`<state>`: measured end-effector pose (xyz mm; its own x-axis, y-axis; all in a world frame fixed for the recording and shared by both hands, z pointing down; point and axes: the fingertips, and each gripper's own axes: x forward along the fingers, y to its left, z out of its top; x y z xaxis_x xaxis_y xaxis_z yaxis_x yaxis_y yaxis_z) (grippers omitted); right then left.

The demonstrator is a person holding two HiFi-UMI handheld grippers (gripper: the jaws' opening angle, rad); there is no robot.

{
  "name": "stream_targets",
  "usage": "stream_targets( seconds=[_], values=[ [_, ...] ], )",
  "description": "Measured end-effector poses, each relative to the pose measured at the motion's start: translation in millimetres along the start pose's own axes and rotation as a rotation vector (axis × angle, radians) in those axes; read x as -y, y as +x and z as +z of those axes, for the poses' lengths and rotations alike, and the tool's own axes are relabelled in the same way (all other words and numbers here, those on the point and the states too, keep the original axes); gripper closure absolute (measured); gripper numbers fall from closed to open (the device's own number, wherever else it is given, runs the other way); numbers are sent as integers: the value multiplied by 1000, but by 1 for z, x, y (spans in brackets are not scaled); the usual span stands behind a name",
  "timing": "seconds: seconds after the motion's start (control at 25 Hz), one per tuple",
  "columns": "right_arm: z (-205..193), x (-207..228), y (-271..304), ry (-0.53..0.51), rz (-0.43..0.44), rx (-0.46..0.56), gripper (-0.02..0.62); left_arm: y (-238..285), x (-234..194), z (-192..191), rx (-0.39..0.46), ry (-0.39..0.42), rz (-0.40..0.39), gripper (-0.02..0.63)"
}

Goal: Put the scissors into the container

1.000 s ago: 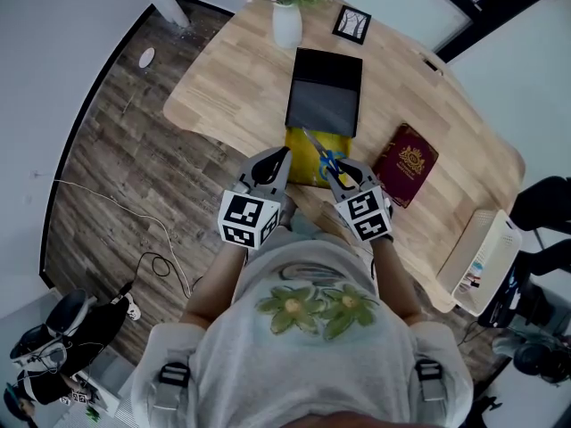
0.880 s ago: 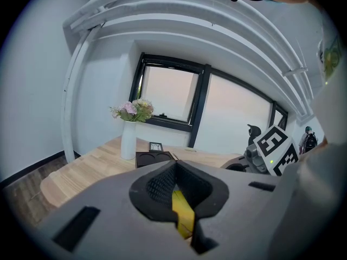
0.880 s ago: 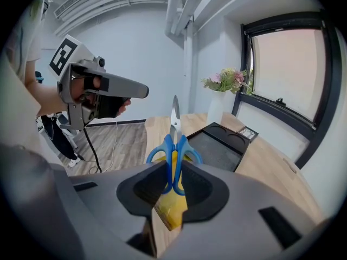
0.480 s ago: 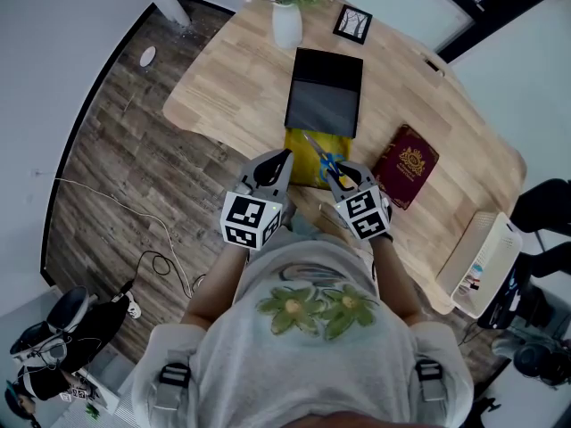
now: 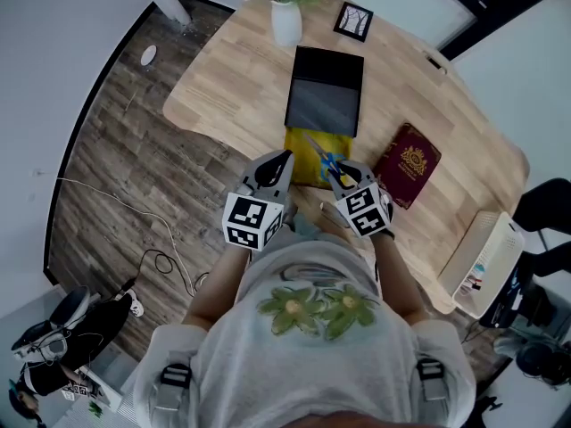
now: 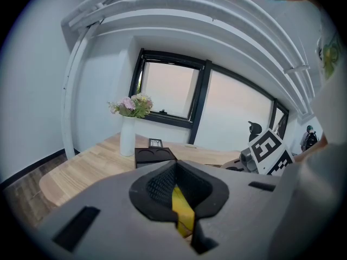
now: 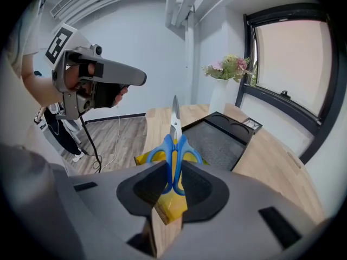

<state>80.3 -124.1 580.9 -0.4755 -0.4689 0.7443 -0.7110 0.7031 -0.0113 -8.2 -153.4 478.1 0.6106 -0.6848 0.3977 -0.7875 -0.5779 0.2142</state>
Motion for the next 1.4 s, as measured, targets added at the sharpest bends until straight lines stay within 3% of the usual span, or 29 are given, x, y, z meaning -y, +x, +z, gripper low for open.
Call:
stream_targets(
  seconds=[1.4],
  values=[
    [-28,1,42,-2,43,-101,517,1,-11,-8,-25,-3,25,598]
  ],
)
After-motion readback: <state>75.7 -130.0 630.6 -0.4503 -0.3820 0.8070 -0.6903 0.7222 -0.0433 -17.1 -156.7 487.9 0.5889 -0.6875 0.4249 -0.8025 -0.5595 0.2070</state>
